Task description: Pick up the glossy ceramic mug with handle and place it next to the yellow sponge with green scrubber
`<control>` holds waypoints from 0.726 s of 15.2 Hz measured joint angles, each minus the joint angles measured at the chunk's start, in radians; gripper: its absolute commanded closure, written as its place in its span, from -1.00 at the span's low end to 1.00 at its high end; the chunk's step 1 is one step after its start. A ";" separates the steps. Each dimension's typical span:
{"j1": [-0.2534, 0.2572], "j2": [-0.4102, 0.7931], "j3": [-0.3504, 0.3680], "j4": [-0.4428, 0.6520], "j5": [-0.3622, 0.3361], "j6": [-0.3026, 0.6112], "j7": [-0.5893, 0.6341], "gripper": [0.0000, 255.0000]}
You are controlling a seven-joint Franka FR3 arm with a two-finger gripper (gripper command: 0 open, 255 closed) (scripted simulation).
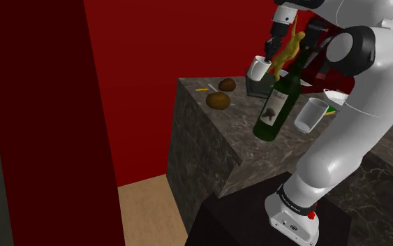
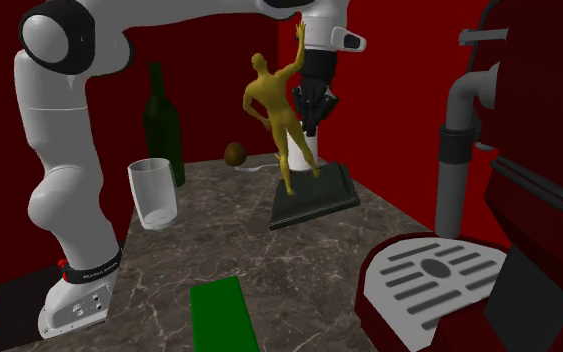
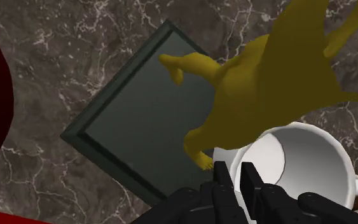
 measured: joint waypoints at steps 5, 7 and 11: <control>-0.019 -0.145 -0.021 -0.142 -0.046 0.091 -0.056 1.00; -0.037 -0.182 -0.038 -0.171 -0.074 0.129 -0.086 1.00; -0.067 -0.286 -0.062 -0.267 -0.130 0.054 -0.134 1.00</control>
